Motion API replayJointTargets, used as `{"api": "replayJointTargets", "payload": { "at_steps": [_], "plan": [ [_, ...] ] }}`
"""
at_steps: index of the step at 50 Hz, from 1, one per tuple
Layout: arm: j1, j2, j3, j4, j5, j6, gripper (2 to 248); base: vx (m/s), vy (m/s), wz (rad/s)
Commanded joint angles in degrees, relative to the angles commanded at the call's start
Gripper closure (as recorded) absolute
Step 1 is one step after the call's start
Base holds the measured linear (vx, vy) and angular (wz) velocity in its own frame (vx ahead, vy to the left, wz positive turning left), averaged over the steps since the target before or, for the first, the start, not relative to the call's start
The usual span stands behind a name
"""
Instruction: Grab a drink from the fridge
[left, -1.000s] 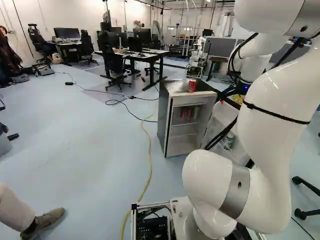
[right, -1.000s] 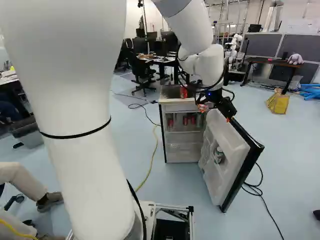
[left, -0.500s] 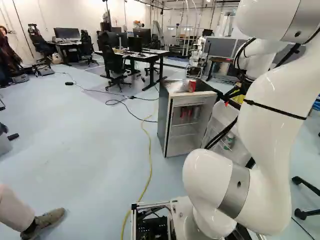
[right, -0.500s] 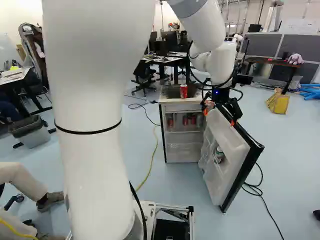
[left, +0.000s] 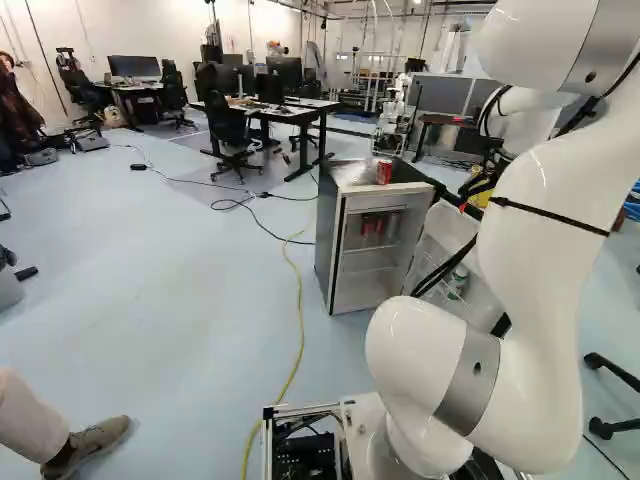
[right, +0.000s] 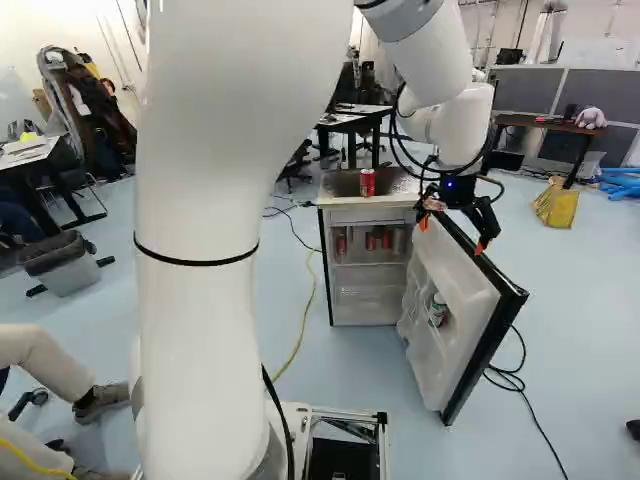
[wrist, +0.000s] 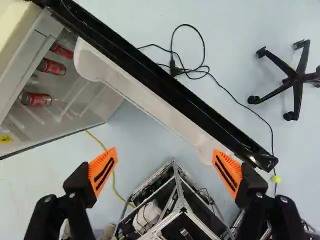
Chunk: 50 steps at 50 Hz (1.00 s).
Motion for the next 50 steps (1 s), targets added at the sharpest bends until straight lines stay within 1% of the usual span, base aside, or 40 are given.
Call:
{"api": "replayJointTargets", "payload": {
  "at_steps": [50],
  "plan": [
    [-3.8, -5.3, -7.1, 0.0, 0.0, 0.0, 3, 0.000, 0.000, 0.000]
  ]
}}
